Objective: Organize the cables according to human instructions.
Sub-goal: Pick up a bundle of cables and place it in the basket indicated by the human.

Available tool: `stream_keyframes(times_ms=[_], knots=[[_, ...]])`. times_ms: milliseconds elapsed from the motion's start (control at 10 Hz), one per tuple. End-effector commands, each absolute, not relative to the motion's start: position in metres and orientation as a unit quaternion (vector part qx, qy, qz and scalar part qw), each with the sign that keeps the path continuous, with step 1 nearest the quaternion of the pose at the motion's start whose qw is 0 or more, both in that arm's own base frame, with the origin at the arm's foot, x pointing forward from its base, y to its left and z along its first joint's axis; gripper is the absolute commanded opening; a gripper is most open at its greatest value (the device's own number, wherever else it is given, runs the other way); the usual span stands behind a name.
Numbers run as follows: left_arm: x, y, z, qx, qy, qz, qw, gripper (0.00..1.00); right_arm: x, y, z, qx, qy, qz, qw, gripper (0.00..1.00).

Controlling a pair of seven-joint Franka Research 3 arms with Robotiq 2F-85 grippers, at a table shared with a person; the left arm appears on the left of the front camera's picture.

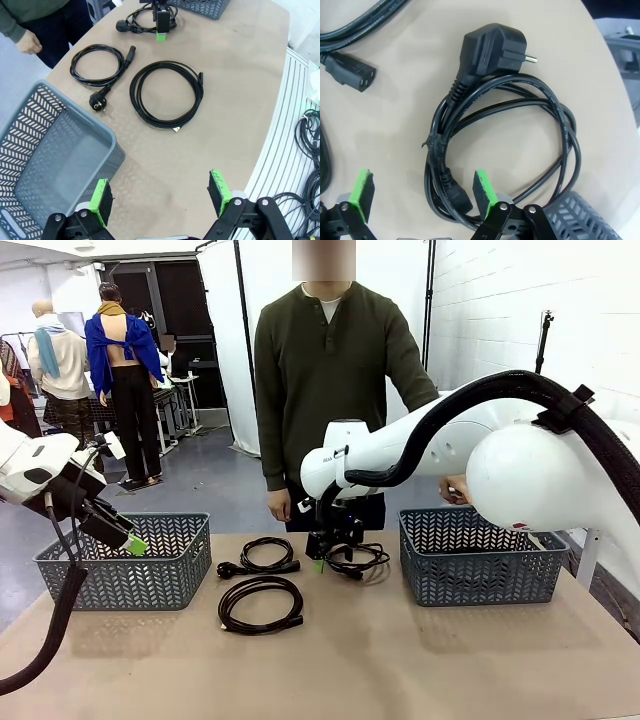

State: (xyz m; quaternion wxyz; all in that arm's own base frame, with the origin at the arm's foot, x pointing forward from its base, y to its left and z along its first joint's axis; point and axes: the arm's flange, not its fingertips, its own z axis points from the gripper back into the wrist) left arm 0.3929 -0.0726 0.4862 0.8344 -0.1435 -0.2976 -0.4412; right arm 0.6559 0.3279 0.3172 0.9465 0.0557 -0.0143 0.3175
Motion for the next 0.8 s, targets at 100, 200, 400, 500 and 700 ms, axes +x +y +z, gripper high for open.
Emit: stream_keyframes(times_ms=[100,200,400,500,700], knots=[[0.3953,-0.0693,0.4850,-0.152,-0.302,-0.447,0.828,1.00,0.6684,0.3342,0.3140,0.048,-0.007,0.295,0.954,1.00],[0.3953,-0.0693,0.4850,-0.152,-0.302,-0.447,0.828,1.00,0.6697,0.3342,0.3112,0.048,-0.005,0.292,0.955,1.00],[0.3953,-0.0693,0.4850,-0.152,-0.302,-0.447,0.828,1.00,0.6718,0.3340,0.3079,0.048,-0.002,0.289,0.956,0.94],[0.3953,-0.0693,0.4850,-0.152,-0.302,-0.447,0.828,1.00,0.6724,0.3342,0.3080,0.046,-0.003,0.287,0.957,0.76],[0.3953,-0.0693,0.4850,-0.152,-0.302,-0.447,0.828,1.00,0.6732,0.3345,0.3091,0.044,-0.008,0.285,0.957,0.39]])
